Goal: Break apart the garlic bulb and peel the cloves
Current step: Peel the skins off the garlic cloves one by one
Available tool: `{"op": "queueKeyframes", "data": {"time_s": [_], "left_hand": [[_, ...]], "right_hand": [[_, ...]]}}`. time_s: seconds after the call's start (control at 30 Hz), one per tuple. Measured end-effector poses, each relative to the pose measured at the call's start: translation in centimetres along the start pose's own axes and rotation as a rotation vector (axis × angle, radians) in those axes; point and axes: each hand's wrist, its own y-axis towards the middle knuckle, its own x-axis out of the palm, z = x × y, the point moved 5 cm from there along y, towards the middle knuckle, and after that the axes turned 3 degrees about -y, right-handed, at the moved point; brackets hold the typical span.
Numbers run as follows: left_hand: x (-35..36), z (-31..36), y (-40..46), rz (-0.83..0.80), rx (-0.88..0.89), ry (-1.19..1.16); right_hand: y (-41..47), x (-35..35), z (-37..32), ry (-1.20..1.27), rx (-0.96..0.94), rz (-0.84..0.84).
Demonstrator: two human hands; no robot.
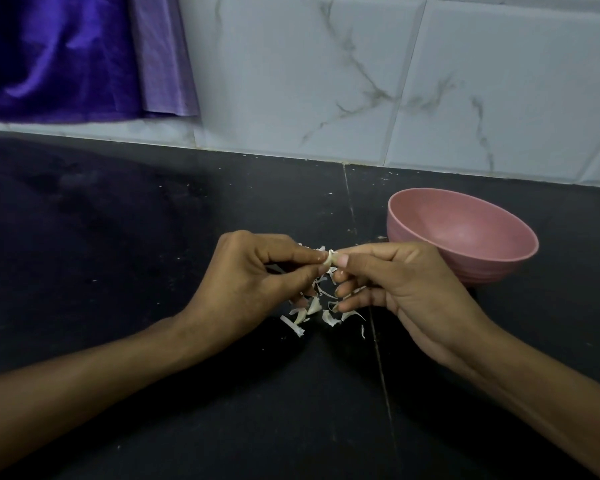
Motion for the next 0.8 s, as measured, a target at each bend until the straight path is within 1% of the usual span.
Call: {"op": "queueKeyframes", "data": {"time_s": [0.2, 0.43, 0.6, 0.8], "left_hand": [[0.07, 0.17, -0.10, 0.010, 0.039, 0.013], [0.22, -0.06, -0.15, 0.034, -0.031, -0.066], [0.26, -0.32, -0.17, 0.045, -0.051, -0.065], [0.44, -0.63, -0.34, 0.044, -0.057, 0.009]], "right_hand": [[-0.27, 0.31, 0.25, 0.074, 0.020, 0.026], [-0.28, 0.49, 0.66, 0.107, 0.020, 0.055], [-0.37, 0.52, 0.75, 0.074, 0.007, 0.073], [-0.39, 0.39, 0.26, -0.079, -0.064, 0.093]]}}
